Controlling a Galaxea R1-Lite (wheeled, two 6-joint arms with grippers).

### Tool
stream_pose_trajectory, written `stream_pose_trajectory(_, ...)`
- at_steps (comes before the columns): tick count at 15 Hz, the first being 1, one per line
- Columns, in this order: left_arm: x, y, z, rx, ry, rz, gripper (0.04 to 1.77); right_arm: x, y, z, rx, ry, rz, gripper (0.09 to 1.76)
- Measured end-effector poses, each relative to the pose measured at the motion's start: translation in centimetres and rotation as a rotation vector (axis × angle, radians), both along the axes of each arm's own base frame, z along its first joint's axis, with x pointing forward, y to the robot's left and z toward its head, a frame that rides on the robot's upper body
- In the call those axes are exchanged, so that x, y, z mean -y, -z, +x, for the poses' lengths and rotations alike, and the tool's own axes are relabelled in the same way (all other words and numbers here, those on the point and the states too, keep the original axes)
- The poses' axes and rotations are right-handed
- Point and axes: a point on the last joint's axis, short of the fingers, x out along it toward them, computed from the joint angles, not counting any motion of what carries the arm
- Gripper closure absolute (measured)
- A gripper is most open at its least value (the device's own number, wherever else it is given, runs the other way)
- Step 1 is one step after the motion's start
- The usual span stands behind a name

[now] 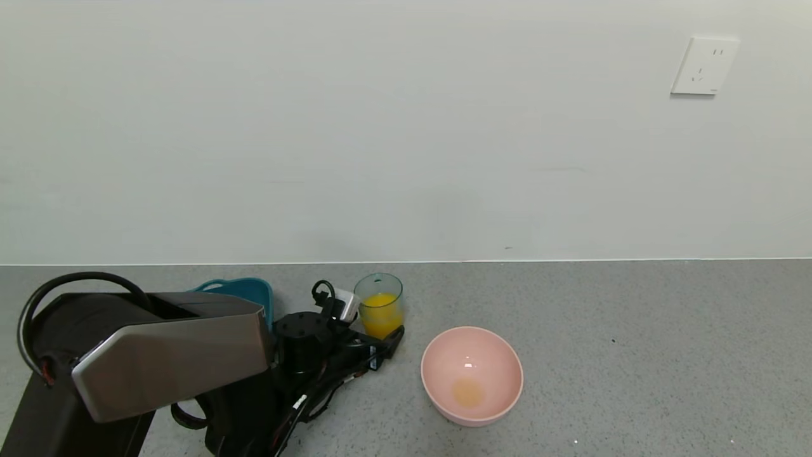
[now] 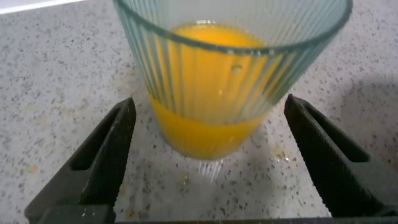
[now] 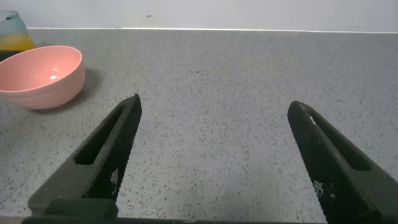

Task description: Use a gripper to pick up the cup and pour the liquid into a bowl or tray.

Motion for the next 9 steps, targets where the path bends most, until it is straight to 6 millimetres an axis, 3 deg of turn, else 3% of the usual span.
stream_pose_trajectory(9, 0.59, 0.35, 0.93, 0.03, 0.0, -0.006, 0.09, 0.0, 0.0, 0.0, 0.0, 0.0, 0.0, 0.14)
